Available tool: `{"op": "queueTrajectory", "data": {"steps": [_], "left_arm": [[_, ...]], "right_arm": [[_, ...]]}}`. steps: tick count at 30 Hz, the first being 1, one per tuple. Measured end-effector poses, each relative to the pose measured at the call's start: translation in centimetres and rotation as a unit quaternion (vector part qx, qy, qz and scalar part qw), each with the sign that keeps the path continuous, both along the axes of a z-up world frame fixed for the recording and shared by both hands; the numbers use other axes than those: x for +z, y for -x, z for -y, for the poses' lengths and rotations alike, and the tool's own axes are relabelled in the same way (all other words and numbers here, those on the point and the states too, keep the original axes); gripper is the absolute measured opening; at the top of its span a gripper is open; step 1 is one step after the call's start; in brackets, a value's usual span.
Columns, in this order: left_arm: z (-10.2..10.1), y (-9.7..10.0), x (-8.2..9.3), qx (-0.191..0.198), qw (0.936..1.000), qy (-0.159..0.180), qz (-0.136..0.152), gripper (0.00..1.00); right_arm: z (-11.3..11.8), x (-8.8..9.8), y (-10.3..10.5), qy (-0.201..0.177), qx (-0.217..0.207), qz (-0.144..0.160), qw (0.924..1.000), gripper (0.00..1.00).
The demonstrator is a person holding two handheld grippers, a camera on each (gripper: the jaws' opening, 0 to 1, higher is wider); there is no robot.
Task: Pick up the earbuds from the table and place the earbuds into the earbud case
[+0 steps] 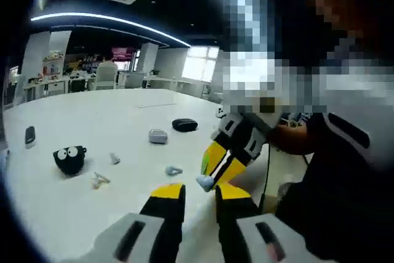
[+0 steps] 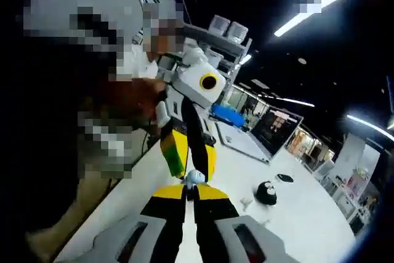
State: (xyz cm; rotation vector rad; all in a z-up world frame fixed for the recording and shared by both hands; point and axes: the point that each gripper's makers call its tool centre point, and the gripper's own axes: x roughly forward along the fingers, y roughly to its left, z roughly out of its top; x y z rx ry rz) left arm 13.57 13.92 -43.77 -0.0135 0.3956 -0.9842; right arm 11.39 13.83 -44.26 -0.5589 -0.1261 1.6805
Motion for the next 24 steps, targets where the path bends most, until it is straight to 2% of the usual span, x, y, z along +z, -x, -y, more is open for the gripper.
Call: {"op": "queueTrajectory", "data": {"steps": [5,7,12,16,21,24], "left_arm": [[1.0,1.1,0.4,-0.05,0.9977,-0.039,0.025,0.21],[1.7,1.9,0.3,-0.077,0.9949,-0.057,0.031,0.2],[2.6,2.4,1.0,-0.094,0.9923,-0.061,0.054,0.18],[2.4,2.0,0.5,-0.086,0.9903,-0.089,0.062,0.16],[2.6,2.1,0.6,-0.089,0.9905,-0.084,0.062,0.14],[2.6,2.1,1.0,-0.086,0.9926,-0.062,0.058,0.14]], "right_arm": [[0.8,0.1,0.8,0.008,0.032,0.006,0.9994,0.05],[1.1,0.0,1.2,0.015,0.045,0.01,0.9988,0.05],[1.4,-0.2,1.8,0.023,0.061,0.01,0.9979,0.05],[1.6,0.0,1.8,0.017,0.058,-0.003,0.9982,0.05],[1.9,0.2,1.8,0.006,0.06,-0.011,0.9981,0.05],[1.9,0.3,1.9,-0.002,0.065,-0.019,0.9977,0.05]]}}
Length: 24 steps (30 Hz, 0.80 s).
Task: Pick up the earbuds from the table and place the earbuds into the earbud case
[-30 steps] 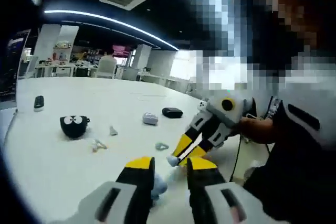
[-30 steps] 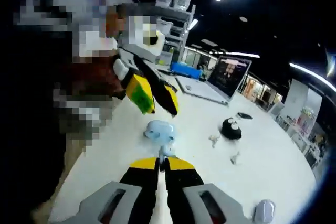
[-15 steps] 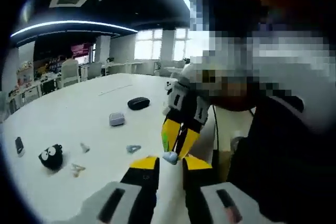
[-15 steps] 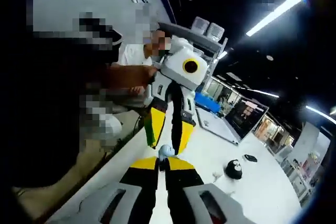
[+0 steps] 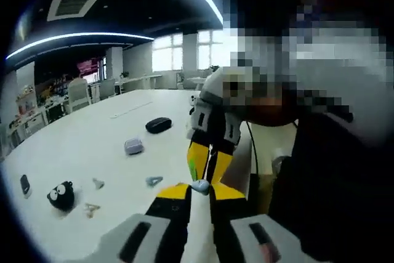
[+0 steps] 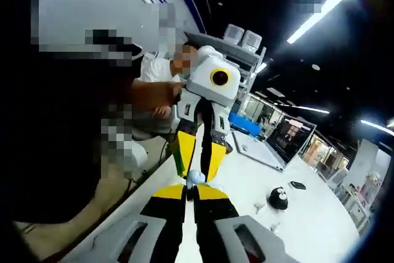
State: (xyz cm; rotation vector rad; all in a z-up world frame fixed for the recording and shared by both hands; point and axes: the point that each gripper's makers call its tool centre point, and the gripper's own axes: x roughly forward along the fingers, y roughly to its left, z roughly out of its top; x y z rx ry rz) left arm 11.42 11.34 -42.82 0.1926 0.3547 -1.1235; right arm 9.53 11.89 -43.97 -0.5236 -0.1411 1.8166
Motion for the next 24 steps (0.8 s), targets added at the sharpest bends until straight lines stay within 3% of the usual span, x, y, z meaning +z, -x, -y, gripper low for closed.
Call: {"op": "queueTrajectory", "data": {"steps": [7,11,18,24], "left_arm": [[-0.2,-0.2,2.1,0.013,0.9954,0.095,0.006,0.15],[-0.5,-0.3,2.5,0.018,0.9922,0.123,0.005,0.14],[-0.9,-0.3,2.7,0.018,0.9899,0.141,-0.001,0.14],[-0.5,0.5,2.3,-0.014,0.9894,0.142,-0.026,0.13]], "right_arm": [[-0.1,1.5,-0.1,-0.036,0.001,-0.025,0.999,0.05],[-0.3,2.0,-0.1,-0.051,0.002,-0.038,0.998,0.05],[-0.2,2.3,-0.2,-0.053,0.011,-0.045,0.9975,0.05],[0.0,1.8,0.7,-0.035,0.036,-0.034,0.9981,0.05]]}}
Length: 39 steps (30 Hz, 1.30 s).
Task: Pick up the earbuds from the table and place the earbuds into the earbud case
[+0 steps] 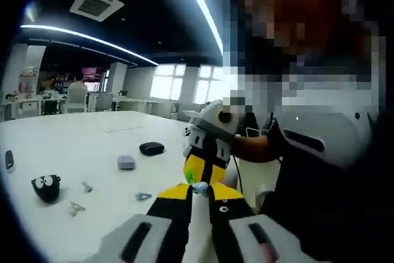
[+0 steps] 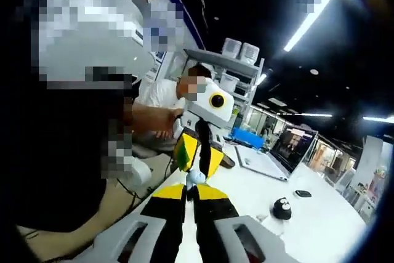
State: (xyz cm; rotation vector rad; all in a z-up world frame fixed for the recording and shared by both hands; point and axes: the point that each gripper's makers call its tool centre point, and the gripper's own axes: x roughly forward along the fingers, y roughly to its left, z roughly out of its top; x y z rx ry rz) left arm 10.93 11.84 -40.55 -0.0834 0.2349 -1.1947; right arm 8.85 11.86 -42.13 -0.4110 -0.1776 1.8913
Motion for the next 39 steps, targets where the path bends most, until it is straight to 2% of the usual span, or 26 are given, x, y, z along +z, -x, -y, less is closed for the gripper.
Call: {"op": "queueTrajectory", "data": {"steps": [2,3,5,7,8,9,10,11,12,13,15,16,17,19,20,22,24,26,30,32,34,36,37,39], "left_arm": [[0.1,0.1,-0.1,-0.002,1.0,-0.002,-0.002,0.1],[0.2,0.5,0.1,-0.016,0.9999,0.003,0.003,0.03],[0.0,0.5,0.1,-0.01,0.9999,0.006,0.002,0.03],[0.4,0.7,-1.2,-0.017,0.9993,-0.032,0.002,0.03],[0.4,0.1,-2.0,-0.002,0.9987,-0.051,0.003,0.03],[0.1,-0.9,-2.6,0.029,0.9984,-0.048,-0.001,0.04],[-0.2,-1.4,-3.3,0.054,0.9979,-0.022,-0.026,0.04],[-0.3,-1.0,-3.8,0.049,0.9982,-0.004,-0.034,0.04],[-0.6,-1.0,-4.3,0.056,0.9978,0.003,-0.035,0.04],[-0.7,-1.2,-4.0,0.065,0.9974,0.017,-0.025,0.04],[-0.9,-1.6,-2.6,0.076,0.9932,0.084,-0.028,0.04],[-0.9,-1.7,-2.3,0.079,0.9918,0.099,-0.02,0.04],[-0.7,-1.6,-2.4,0.072,0.9922,0.1,-0.019,0.04],[-0.1,-1.5,-2.8,0.065,0.9934,0.093,-0.018,0.05],[0.4,-1.5,-3.1,0.059,0.9945,0.085,-0.018,0.05],[1.8,-0.8,-3.6,0.026,0.9971,0.066,-0.026,0.05],[3.5,1.3,-3.8,-0.03,0.9986,0.037,-0.023,0.06],[4.8,3.1,-4.6,-0.071,0.9971,-0.013,-0.024,0.06],[5.9,5.1,-7.2,-0.097,0.9892,-0.102,-0.04,0.12],[6.2,6.0,-7.8,-0.111,0.9856,-0.123,-0.037,0.12],[6.9,8.1,-8.3,-0.137,0.9806,-0.134,-0.04,0.12],[7.3,8.9,-8.5,-0.141,0.9798,-0.134,-0.047,0.12],[7.5,9.3,-8.8,-0.143,0.9795,-0.133,-0.048,0.13],[7.5,10.0,-9.3,-0.143,0.9788,-0.136,-0.054,0.14]], "right_arm": [[0.0,-0.2,0.1,0.005,0.003,0.004,1.0,0.04],[0.1,-1.1,0.0,0.03,0.013,0.033,0.9989,0.0],[0.0,-0.3,0.5,0.008,0.018,0.0,0.9998,0.01],[0.0,-0.2,0.2,0.009,0.014,0.009,0.9998,0.01],[-0.3,-0.6,-0.4,0.021,0.0,0.014,0.9997,0.01],[-0.4,-1.8,-1.6,0.053,-0.029,0.025,0.9979,0.01],[-0.4,-2.8,-2.8,0.071,-0.059,0.029,0.9953,0.01],[0.4,-4.7,-3.8,0.11,-0.09,0.016,0.9897,0.01],[1.3,-5.8,-4.5,0.127,-0.109,0.023,0.9856,0.01],[2.3,-6.7,-5.4,0.139,-0.134,0.003,0.9812,0.01],[4.4,-7.3,-7.3,0.155,-0.19,0.004,0.9696,0.01],[5.0,-6.8,-7.8,0.144,-0.207,0.01,0.9677,0.02],[5.5,-6.5,-8.1,0.135,-0.217,0.006,0.9668,0.02],[6.4,-5.4,-7.9,0.1,-0.23,-0.014,0.968,0.02],[6.9,-5.5,-8.0,0.096,-0.238,-0.023,0.9662,0.03],[7.6,-5.8,-8.0,0.097,-0.254,-0.024,0.9622,0.06],[8.0,-6.1,-7.8,0.101,-0.258,-0.017,0.9606,0.06],[8.1,-5.9,-7.6,0.095,-0.262,-0.017,0.9603,0.06],[7.6,-5.2,-7.0,0.082,-0.261,-0.024,0.9615,0.06],[7.6,-4.7,-6.7,0.08,-0.261,-0.019,0.9618,0.07],[8.0,-3.4,-5.8,0.066,-0.263,-0.013,0.9625,0.08],[8.5,-2.2,-4.5,0.049,-0.258,-0.017,0.9648,0.09],[8.7,-1.6,-3.3,0.04,-0.247,-0.028,0.9677,0.09],[9.0,-1.2,0.4,0.045,-0.199,-0.071,0.9763,0.1]]}}
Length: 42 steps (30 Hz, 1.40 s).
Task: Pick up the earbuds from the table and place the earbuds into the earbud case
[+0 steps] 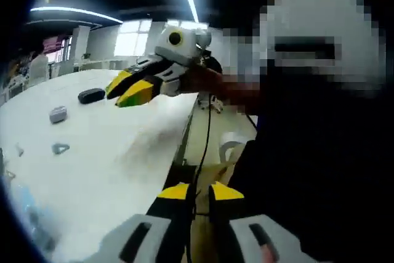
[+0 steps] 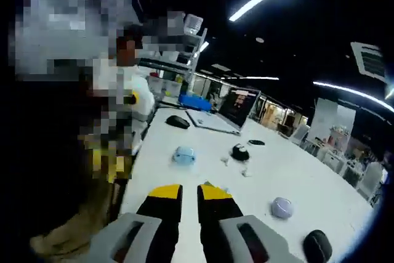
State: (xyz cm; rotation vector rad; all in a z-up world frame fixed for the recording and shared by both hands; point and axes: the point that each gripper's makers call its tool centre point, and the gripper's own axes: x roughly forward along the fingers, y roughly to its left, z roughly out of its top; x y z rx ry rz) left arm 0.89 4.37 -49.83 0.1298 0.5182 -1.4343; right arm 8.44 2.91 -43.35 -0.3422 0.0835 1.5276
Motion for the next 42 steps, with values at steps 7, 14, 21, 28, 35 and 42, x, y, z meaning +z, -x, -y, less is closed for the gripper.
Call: {"op": "queueTrajectory", "data": {"steps": [7,14,21,28,35,42], "left_arm": [[-1.9,1.2,0.2,0.037,0.9991,-0.001,0.021,0.14],[-3.2,1.9,1.3,0.066,0.9968,0.01,0.044,0.14],[-4.4,0.1,2.3,0.101,0.9928,0.042,0.048,0.14],[-4.7,-1.0,2.1,0.112,0.991,0.055,0.048,0.13],[-4.9,-0.4,2.0,0.113,0.9903,0.062,0.052,0.13],[-5.4,-0.1,1.7,0.116,0.9898,0.062,0.053,0.13]], "right_arm": [[0.6,-9.1,12.7,0.204,0.11,-0.114,0.966,0.09],[-1.2,-17.5,9.2,0.216,-0.137,-0.281,0.9249,0.11],[-0.7,-15.1,7.3,0.147,-0.205,-0.296,0.9212,0.11],[2.1,-16.5,6.8,0.235,-0.202,-0.246,0.9185,0.1],[-0.3,-19.5,8.3,0.289,-0.194,-0.263,0.8997,0.09],[-0.4,-20.3,8.2,0.336,-0.177,-0.243,0.8923,0.1]]}}
